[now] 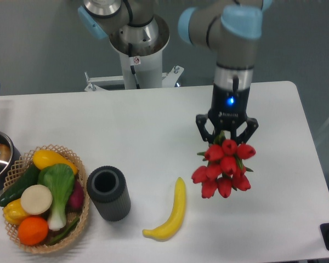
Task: Pick up the flowers from the table
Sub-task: 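Lift the gripped tulip bouquet up off the table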
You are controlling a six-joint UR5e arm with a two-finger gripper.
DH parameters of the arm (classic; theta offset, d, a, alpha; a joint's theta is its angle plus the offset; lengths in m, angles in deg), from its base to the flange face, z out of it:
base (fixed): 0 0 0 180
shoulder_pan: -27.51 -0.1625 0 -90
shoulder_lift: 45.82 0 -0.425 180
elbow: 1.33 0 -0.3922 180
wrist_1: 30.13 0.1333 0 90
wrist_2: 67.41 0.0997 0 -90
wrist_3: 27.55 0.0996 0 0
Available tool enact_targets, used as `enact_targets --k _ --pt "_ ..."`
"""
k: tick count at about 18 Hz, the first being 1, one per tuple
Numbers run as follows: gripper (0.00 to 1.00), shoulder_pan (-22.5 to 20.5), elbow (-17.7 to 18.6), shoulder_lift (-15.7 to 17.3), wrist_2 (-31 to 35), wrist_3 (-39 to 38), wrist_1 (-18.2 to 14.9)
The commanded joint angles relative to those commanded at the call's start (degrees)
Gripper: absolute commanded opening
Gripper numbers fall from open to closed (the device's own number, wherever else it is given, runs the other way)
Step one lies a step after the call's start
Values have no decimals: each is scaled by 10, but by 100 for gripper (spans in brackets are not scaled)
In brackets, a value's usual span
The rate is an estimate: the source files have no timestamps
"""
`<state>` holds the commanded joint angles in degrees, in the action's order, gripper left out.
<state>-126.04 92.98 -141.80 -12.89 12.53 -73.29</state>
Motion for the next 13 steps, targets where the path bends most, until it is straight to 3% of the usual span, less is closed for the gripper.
enact_targets --k 8,13 --pt "40 11 -62 -16 -182 11 4" --pt "40 13 -57 -25 -221 14 4"
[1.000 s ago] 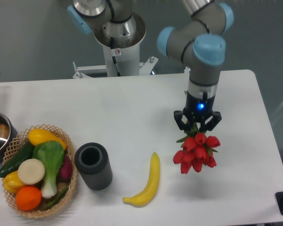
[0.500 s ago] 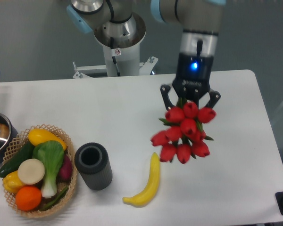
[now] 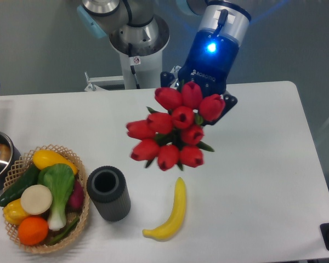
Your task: Pick up the flowers from the table
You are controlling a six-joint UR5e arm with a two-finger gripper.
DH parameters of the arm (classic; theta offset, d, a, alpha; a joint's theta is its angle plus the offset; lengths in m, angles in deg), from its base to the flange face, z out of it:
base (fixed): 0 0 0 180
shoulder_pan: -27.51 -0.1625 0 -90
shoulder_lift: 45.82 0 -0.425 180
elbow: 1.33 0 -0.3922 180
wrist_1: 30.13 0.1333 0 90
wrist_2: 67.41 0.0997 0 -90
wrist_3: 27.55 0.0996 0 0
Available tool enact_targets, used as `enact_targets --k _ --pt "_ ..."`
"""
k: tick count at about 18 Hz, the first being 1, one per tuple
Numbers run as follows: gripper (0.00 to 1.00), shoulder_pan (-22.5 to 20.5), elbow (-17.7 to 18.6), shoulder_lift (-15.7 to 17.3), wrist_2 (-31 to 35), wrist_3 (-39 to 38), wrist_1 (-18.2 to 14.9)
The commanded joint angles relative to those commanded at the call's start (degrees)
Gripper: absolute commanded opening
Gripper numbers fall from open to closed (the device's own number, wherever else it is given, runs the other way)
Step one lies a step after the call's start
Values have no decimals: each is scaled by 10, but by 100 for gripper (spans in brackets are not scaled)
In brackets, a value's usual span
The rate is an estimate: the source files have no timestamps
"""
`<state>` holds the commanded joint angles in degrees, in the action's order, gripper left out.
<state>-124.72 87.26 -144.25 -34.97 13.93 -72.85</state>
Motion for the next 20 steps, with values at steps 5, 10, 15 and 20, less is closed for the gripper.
enact_targets --k 5,10,15,20 --pt "40 -3 10 6 -1 0 0" --pt "40 -5 10 6 -1 0 0" --pt "40 -5 11 8 -1 -1 0" --pt "40 -6 12 8 -1 0 0"
